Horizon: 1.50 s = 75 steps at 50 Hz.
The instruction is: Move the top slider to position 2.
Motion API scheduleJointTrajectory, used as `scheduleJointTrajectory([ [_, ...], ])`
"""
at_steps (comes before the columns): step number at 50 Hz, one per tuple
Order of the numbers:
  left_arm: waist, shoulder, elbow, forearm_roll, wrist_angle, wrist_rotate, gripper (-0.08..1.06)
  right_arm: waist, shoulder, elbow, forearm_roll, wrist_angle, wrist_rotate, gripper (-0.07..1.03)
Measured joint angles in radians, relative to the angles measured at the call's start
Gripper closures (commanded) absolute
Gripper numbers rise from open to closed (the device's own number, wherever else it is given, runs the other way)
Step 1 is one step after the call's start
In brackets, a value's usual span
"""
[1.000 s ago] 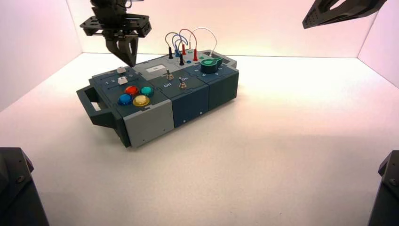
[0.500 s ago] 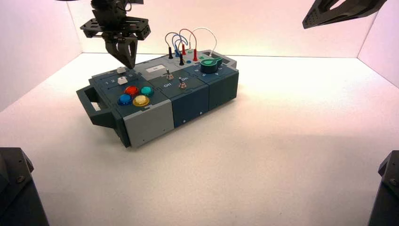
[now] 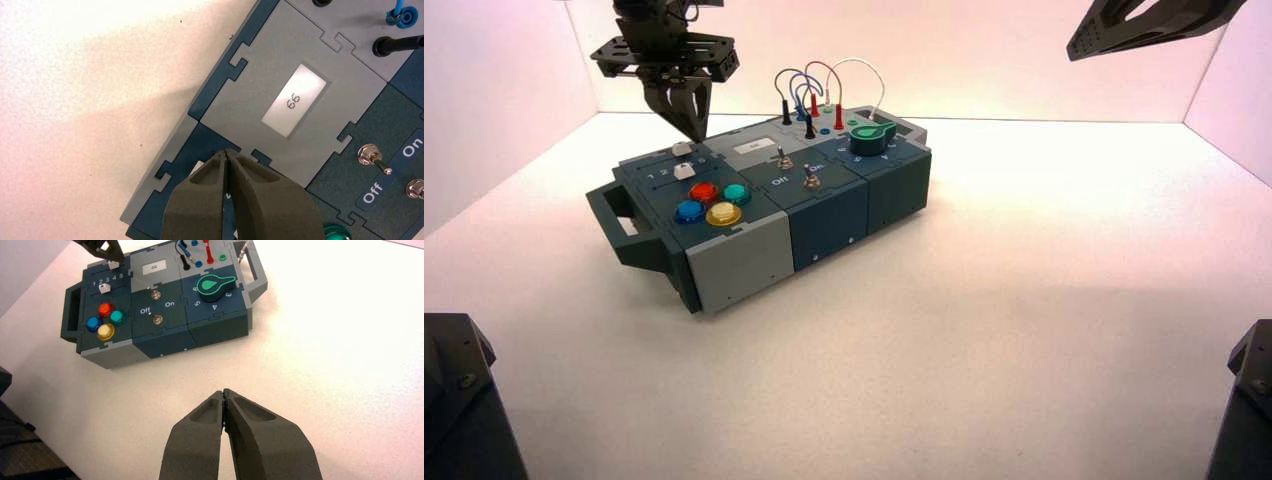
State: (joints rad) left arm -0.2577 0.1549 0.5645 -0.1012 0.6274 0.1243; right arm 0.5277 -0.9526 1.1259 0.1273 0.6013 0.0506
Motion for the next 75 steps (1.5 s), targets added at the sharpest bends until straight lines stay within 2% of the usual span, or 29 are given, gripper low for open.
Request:
scheduleJointTrajectory([
  [75,0.025,-0.003,0.055,0.009,-0.003,0.002,1.01,0.000,0.000,0.000,0.000,0.000,-0.002,0.98],
])
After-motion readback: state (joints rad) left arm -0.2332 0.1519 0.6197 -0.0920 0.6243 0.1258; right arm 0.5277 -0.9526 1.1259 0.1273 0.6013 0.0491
